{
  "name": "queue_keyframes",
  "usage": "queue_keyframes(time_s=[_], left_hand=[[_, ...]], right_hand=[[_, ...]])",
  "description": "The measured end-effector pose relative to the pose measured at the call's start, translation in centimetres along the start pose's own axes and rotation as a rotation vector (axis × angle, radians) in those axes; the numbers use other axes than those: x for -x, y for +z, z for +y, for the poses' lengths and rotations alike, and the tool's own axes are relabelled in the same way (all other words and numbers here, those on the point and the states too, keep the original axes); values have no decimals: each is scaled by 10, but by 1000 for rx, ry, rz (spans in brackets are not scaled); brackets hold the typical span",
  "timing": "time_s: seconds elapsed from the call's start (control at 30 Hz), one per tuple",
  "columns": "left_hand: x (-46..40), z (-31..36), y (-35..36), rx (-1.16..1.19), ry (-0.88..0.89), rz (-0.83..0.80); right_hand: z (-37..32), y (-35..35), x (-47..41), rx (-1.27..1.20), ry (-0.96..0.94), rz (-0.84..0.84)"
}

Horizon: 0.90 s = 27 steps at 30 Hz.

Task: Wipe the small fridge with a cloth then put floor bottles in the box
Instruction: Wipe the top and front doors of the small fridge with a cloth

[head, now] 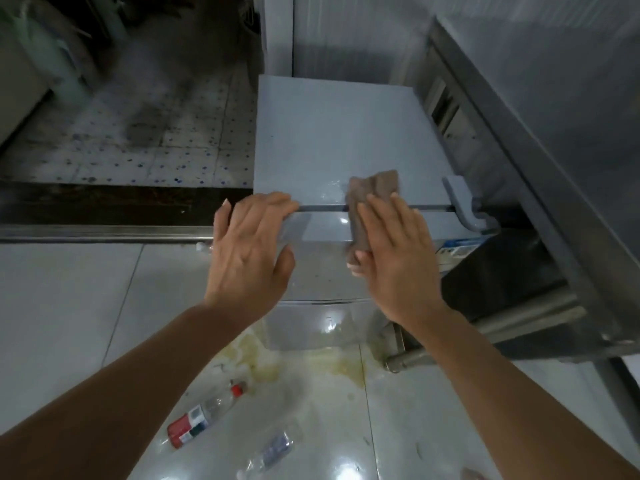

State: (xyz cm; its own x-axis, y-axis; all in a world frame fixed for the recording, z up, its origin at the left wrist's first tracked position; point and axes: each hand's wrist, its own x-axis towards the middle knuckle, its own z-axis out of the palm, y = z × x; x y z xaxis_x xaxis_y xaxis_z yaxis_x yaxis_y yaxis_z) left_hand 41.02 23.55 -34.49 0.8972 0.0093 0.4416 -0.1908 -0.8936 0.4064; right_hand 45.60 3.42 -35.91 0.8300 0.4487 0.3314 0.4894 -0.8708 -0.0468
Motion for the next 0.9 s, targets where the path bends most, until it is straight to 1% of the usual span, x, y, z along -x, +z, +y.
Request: queue_keyframes(time_s=[0.1, 0.17, 0.23, 0.33, 0.47, 0.57, 0.67, 0.77, 0.9], left_hand=[[5, 9, 30, -50, 38, 82], [7, 6, 44, -64, 48, 180], [8, 0, 52, -56, 77, 273], [10, -6, 63, -72, 137, 368], [9, -12, 72, -113, 213, 474], [7, -17, 78, -156, 268, 555], [7, -21, 84, -184, 298, 609], [6, -25, 87, -218, 314, 631], [7, -30, 88, -276, 328, 668]], right_hand=[[46, 4, 13, 57, 65, 69], [63, 11, 21, 70, 118, 172], [69, 23, 26, 31, 156, 292], [68, 41, 27, -8, 165, 446], [75, 63, 30, 58, 138, 591], [82, 79, 38, 58, 107, 660], [92, 84, 38, 87, 71, 668], [101, 82, 32, 132, 43, 691], [95, 108, 33, 49, 137, 787]])
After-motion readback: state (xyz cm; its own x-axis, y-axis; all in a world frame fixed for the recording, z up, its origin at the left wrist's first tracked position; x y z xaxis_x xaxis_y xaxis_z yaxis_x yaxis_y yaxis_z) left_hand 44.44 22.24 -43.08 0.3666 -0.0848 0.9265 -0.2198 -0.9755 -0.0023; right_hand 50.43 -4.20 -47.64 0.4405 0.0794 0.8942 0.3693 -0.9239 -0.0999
